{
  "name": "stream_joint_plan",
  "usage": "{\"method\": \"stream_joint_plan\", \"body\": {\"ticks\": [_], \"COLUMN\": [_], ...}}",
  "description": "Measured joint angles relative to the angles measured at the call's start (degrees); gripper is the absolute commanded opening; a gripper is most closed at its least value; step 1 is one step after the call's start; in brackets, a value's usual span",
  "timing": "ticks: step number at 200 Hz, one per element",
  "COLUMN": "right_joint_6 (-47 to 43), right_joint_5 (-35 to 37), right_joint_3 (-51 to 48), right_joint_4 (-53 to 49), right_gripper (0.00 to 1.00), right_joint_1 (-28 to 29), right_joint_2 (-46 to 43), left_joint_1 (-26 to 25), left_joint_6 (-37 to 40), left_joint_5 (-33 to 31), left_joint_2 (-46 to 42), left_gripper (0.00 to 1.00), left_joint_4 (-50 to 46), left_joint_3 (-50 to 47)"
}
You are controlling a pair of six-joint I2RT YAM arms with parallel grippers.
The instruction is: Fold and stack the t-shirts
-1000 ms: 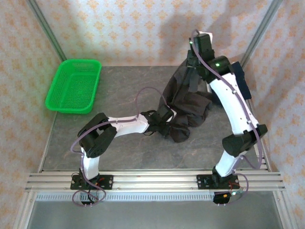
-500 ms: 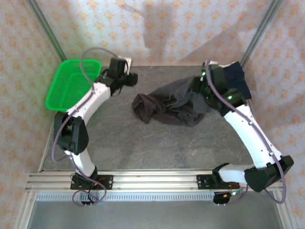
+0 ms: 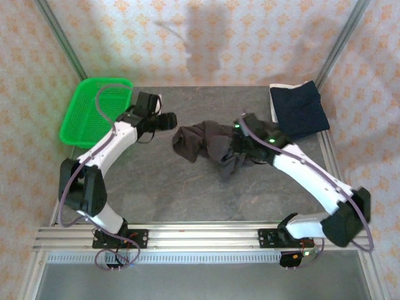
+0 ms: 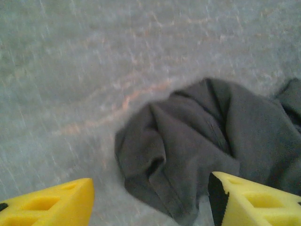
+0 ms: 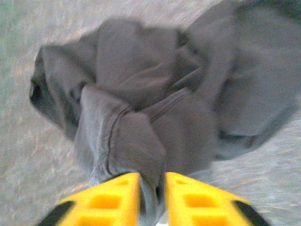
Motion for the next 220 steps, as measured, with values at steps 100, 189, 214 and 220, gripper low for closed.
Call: {"method": "stream_joint_plan", "body": {"ticks": [100, 189, 214, 220], "right_joint_6": [-3.0, -0.6, 0.9, 1.1], "right_joint_5": [-0.1, -4.6, -5.4, -5.5], "right_joint_3": [-2.6, 1.1, 1.1, 1.1], "right_joint_4": [5.0, 16.3, 17.0, 17.0], "right_gripper": [0.59, 0.27, 0.0, 0.0], "right_joint_1": [-21.4, -26.1, -26.1, -26.2], "right_joint_2": [11.3, 30.5, 30.6, 30.4], "left_joint_1": [-19.6, -21.9, -21.4, -20.9], "left_joint_6": [-23.1, -31.2, -31.4, -31.2], "left_joint_5": [1.2, 2.1, 3.9, 4.5], "left_joint_2": [7.7, 14.4, 13.5, 12.6], "left_gripper": [0.77, 0.28, 0.0, 0.0], "left_joint_4": [19.8, 30.8, 31.9, 31.8], "left_joint_3": [-14.4, -15.3, -15.4, -15.6]}}
